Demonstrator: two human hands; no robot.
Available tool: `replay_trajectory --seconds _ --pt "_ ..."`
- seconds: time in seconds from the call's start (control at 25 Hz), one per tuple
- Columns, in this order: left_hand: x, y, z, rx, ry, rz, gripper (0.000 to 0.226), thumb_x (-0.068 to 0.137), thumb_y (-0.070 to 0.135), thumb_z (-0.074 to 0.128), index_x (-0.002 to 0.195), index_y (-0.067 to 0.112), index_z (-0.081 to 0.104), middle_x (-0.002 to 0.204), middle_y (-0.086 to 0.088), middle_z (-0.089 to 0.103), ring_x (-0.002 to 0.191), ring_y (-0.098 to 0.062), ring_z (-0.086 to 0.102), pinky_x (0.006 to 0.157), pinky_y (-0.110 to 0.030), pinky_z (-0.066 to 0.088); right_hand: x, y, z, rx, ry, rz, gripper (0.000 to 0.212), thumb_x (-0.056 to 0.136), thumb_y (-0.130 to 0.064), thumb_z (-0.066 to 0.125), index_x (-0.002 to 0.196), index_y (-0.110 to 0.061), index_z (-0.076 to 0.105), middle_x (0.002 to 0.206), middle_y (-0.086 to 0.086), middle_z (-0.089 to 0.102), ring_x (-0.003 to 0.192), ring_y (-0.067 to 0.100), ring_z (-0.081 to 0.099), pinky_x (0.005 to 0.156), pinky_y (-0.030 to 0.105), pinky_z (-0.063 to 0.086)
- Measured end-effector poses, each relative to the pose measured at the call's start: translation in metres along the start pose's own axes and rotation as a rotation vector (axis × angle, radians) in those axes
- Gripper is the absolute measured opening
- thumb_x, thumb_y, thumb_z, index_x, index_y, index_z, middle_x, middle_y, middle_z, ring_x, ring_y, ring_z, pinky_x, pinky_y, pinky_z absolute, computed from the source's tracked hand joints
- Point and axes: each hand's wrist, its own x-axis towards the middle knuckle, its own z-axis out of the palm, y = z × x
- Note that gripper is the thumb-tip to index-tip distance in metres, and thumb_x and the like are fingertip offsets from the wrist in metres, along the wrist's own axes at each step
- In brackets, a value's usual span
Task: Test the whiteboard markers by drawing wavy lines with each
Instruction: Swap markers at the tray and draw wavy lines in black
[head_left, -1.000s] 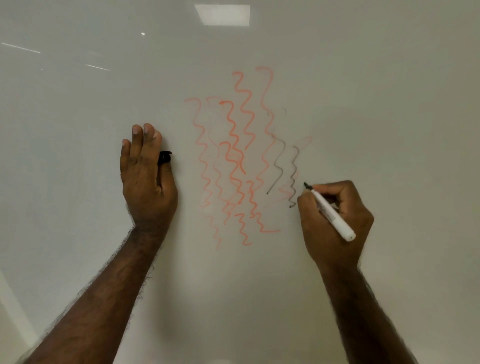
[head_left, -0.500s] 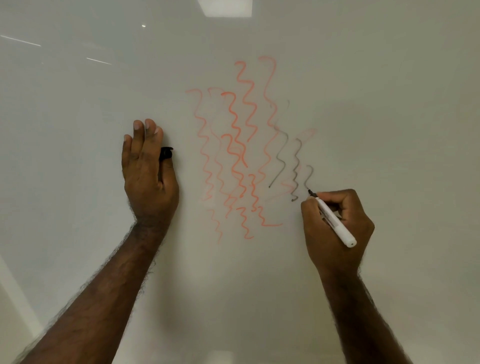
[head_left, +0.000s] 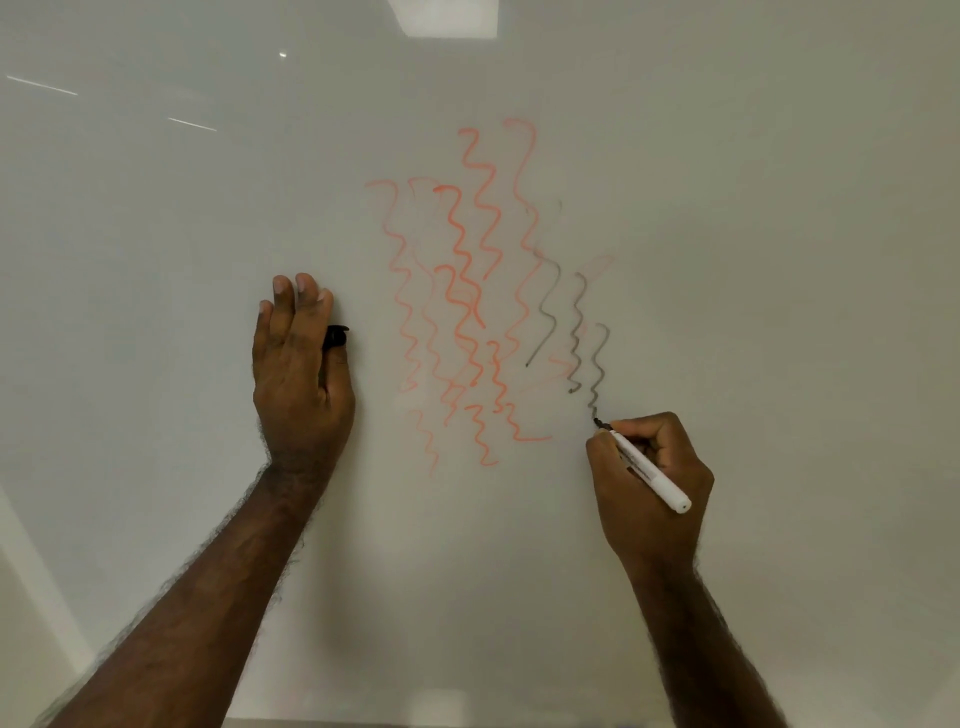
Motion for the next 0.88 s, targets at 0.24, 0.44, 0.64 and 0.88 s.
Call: replay_trajectory --seconds 0.24,0.44,0.64,0.88 --pt "-0.049 0.04 -0.046 -0.145 -0.153 -0.299 0.042 0.107 0.008 0.057 0.148 0.006 0.056 0.155 -0.005 0.054 0.148 -0.018 0.048 0.124 -0.04 0.038 -0.01 0.001 -0.014 0.289 -0.103 0.166 0.021 0.093 0.002 0.073 0.094 -0.017 0.064 0.081 0.013 0.074 0.063 0.033 0.071 0.049 0.037 0.052" --pt "-0.125 0.091 -0.088 -0.395 -0.482 -0.728 0.036 0.097 0.013 0.072 0.129 0.031 0.073 0.119 0.023 0.076 0.113 0.0 0.071 0.095 -0.013 0.054 -0.037 0.009 -0.026 0.358 -0.45 0.18 0.012 0.094 -0.004 0.076 0.104 -0.007 0.07 0.09 0.015 0.076 0.073 0.034 0.075 0.051 0.039 0.057" --pt "-0.162 0.125 -0.105 -0.476 -0.722 -0.876 0.033 0.098 0.032 0.069 0.13 0.036 0.071 0.105 0.018 0.08 0.107 -0.003 0.073 0.085 -0.016 0.055 -0.074 0.019 -0.032 0.346 -0.762 0.298 0.026 0.09 -0.049 0.072 0.099 -0.025 0.077 0.099 0.013 0.08 0.076 0.036 0.076 0.052 0.045 0.06" --pt "-0.187 0.134 -0.103 -0.451 -0.891 -0.816 0.039 0.105 0.013 0.063 0.139 0.032 0.066 0.108 0.021 0.078 0.104 -0.009 0.074 0.088 -0.019 0.057 -0.096 0.029 -0.033 0.24 -0.876 0.397 0.033 0.1 -0.055 0.063 0.087 -0.028 0.077 0.085 0.009 0.081 0.067 0.03 0.076 0.051 0.041 0.058"
